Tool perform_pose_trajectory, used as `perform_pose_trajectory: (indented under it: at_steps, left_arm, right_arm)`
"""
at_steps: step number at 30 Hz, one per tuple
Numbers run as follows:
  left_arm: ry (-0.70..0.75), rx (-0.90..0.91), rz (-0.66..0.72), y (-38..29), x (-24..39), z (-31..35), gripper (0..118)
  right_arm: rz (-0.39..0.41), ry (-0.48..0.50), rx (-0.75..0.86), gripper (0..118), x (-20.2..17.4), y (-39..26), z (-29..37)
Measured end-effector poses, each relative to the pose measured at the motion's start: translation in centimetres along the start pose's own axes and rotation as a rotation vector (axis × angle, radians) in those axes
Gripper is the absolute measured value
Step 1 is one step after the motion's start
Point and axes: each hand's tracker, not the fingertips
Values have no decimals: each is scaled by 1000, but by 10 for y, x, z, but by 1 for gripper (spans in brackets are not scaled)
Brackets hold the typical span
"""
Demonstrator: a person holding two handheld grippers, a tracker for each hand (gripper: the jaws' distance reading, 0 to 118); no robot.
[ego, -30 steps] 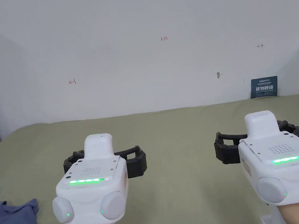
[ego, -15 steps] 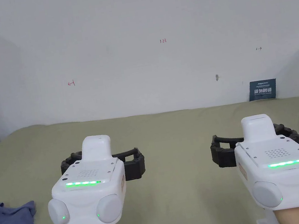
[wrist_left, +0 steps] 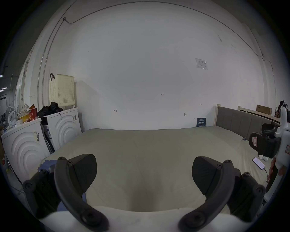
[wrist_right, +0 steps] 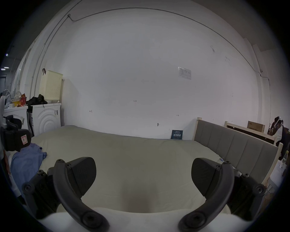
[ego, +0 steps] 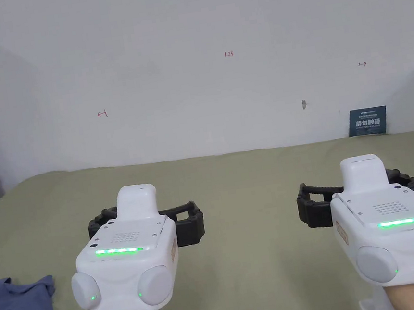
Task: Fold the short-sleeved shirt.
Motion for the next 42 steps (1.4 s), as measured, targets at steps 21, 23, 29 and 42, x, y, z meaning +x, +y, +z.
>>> perform_pose_trajectory:
  at_steps: [21, 23, 29, 42]
  left_arm:
    - [9, -8, 14, -2, 0, 6, 118]
    - [13, 0, 17, -1, -1, 5, 118]
    - [16, 0, 19, -1, -2, 4, 118]
    - [8, -2, 23, -1, -2, 2, 118]
  right_arm:
    - [-49, 28, -36, 118, 7, -7, -6]
    - [-50, 15, -5, 118, 6, -9, -3]
    - [-39, -7, -1, 118, 7, -8, -2]
    - [-27, -7, 5, 118, 5, -1, -1]
